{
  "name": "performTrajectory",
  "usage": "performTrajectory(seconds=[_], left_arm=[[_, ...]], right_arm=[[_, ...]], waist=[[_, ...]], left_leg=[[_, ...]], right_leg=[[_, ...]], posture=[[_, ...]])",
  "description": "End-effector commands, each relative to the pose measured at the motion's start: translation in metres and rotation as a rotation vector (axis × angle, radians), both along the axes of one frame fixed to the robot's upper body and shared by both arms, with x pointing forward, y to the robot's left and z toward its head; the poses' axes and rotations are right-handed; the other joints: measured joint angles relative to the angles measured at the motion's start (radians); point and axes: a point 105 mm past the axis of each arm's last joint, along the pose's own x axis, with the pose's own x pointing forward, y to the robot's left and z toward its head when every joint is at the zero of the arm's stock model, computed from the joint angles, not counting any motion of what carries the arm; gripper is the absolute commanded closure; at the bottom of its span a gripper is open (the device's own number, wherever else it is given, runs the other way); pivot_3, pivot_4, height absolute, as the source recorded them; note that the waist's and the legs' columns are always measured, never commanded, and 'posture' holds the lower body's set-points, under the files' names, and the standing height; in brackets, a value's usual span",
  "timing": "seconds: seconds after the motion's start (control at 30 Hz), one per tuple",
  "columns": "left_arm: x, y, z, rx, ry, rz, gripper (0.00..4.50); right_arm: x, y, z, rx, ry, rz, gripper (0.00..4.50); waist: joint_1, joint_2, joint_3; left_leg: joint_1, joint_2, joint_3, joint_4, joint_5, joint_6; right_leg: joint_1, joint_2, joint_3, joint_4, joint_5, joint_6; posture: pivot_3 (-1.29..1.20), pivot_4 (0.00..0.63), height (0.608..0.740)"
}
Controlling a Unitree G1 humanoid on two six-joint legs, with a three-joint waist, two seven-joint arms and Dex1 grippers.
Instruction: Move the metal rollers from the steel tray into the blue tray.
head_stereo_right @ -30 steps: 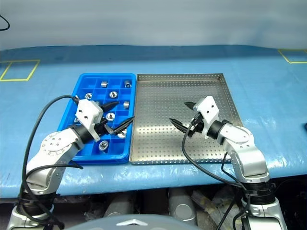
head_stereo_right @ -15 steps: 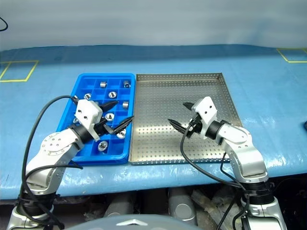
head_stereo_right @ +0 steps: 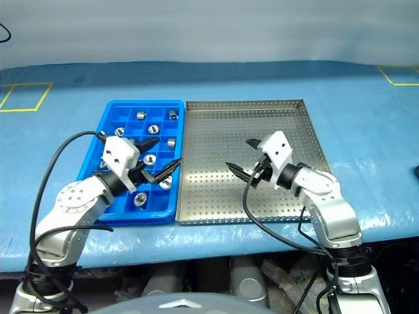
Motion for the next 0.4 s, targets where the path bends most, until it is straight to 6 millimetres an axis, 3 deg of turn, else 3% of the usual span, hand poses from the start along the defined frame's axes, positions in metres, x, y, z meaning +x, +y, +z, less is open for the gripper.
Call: performTrajectory(seconds=[0.03,0.4], left_arm=[[-0.0039,-0.0033,0.0124,0.000,-0.062,-0.011,0.28],[-0.0066,-0.0010,0.0122,-0.001,-0.062,0.000,0.28]], right_arm=[[0.0003,0.0013,0.0102,0.006,-0.052,0.005,0.00],[0.0020,0.0034,0.0098,0.005,-0.052,0.015,0.00]], waist=[[0.000,0.000,0.000],[0.003,0.000,0.000]], left_leg=[[0.000,0.000,0.000,0.000,0.000,0.000],[0.000,0.000,0.000,0.000,0.000,0.000]], right_leg=[[0.000,0.000,0.000,0.000,0.001,-0.001],[0.000,0.000,0.000,0.000,0.002,-0.003]], posture=[[-0.13,0.150,0.740],[-0.12,0.150,0.740]])
